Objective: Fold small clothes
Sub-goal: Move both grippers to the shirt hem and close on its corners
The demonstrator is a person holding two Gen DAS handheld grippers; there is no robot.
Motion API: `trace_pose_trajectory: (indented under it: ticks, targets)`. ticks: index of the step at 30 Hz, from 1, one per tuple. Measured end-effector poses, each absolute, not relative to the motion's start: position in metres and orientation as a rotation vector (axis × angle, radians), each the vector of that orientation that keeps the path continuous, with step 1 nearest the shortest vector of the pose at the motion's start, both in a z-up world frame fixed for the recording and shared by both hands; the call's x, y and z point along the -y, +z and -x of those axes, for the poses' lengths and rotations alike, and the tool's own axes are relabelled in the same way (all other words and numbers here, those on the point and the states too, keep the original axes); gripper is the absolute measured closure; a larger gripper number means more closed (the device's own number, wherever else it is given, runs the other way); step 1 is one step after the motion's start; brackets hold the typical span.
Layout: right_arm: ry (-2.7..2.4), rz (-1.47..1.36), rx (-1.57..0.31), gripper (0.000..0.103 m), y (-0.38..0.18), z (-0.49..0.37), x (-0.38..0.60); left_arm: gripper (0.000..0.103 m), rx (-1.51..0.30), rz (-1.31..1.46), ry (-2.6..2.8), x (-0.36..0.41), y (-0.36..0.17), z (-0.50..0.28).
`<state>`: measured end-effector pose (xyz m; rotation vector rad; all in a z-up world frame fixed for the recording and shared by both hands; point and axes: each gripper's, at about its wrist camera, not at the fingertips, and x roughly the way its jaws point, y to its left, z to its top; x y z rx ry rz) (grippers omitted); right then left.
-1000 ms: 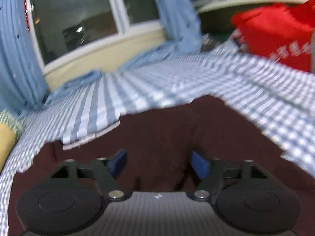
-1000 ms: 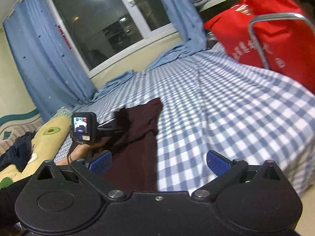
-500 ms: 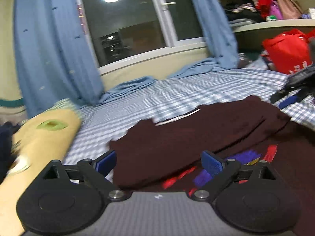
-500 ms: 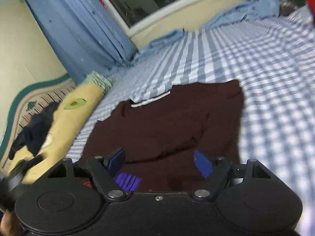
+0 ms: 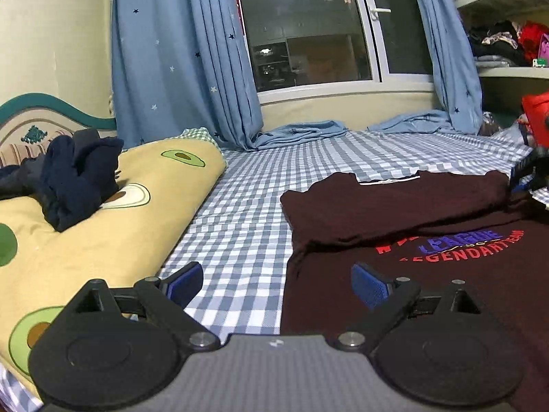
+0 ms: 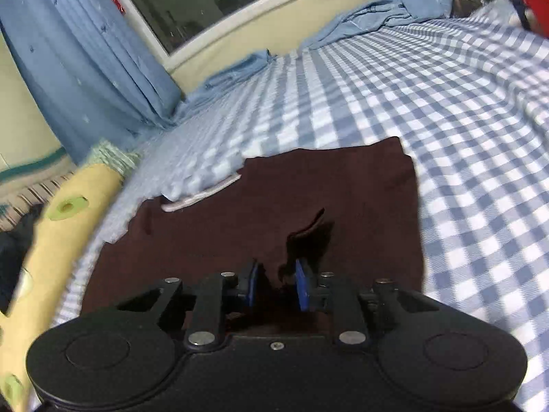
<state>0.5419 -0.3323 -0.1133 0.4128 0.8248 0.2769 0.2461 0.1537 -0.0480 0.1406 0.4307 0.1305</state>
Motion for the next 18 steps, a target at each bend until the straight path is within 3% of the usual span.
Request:
trace_pose_trajectory:
  ticks: [2,3,6,7,11,18]
  targets:
    - [0.259,-0.327,-0.921,0.076,-0.125,-0.545,0.327,0.007,-0.425,-0.149,0.111,-0.150,-0.049,-0.243]
    - [0.274,-0.317,-0.906,0.068,-0.124,-0.541,0.327,0.007,-0.418,-0.162,0.100,-0.147,-0.049,-0.240]
    - [0.301,-0.349,-0.854,0.019,-0.102,-0.515,0.340,0.006,-0.410,-0.260,0.027,-0.136,-0.048,-0.222]
    - [0.304,-0.319,-0.828,0.014,-0.093,-0.502,0.343,0.006,-0.416,-0.306,-0.018,-0.132,-0.049,-0.215]
    - [0.337,-0.150,-0.758,0.010,-0.050,-0.428,0.355,0.006,-0.448,-0.489,-0.195,-0.116,-0.052,-0.180]
    - [0.439,-0.188,-0.693,0.004,0.004,-0.286,0.362,0.006,-0.513,-0.793,-0.439,-0.080,-0.081,-0.126]
